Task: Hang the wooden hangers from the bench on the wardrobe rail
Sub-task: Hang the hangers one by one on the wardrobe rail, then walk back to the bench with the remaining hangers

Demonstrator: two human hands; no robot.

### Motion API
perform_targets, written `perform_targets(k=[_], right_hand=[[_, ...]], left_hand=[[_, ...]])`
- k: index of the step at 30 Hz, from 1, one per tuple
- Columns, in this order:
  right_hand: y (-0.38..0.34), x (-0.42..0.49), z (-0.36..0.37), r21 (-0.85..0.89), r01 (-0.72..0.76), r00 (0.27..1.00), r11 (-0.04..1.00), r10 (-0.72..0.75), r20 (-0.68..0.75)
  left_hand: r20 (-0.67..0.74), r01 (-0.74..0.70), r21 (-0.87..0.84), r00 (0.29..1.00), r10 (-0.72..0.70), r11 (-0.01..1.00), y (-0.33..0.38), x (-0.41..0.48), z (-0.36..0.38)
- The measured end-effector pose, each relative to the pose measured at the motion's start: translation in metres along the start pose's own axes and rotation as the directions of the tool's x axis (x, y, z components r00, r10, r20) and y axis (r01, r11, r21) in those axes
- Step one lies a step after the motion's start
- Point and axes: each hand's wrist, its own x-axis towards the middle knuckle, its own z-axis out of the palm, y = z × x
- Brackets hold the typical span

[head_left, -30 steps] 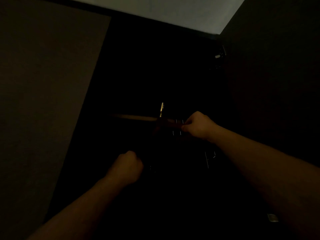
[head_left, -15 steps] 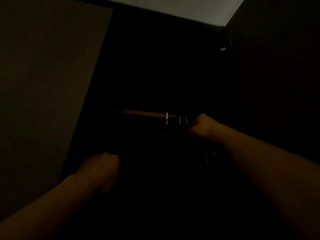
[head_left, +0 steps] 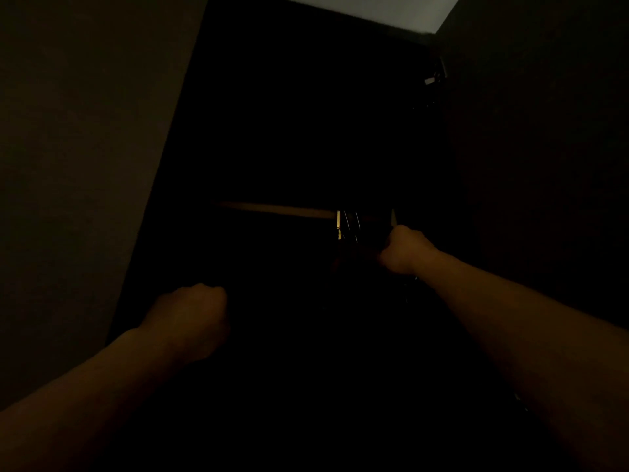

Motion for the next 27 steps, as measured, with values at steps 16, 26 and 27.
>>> perform_targets(k=[16, 26, 27], right_hand=[[0.012, -0.067, 0.010, -0.268, 0.163, 0.985, 0.950, -0.171, -0.008], [0.051, -0.304, 0.053, -0.264, 0.243, 0.965, 0.933, -0.260, -0.032], [0.060, -0.339, 0.061, -0.283, 0.228, 0.970, 0.932, -0.244, -0.021]], left_hand=[[-0.083, -0.041, -0.123, 0.996, 0.031, 0.992, 0.059, -0.042, 0.040], [0.070, -0.109, -0.622, 0.979, 0.193, 0.775, 0.155, -0.227, 0.155], [0.091, -0.102, -0.674, 0.971, 0.220, 0.732, 0.165, -0.253, 0.164]])
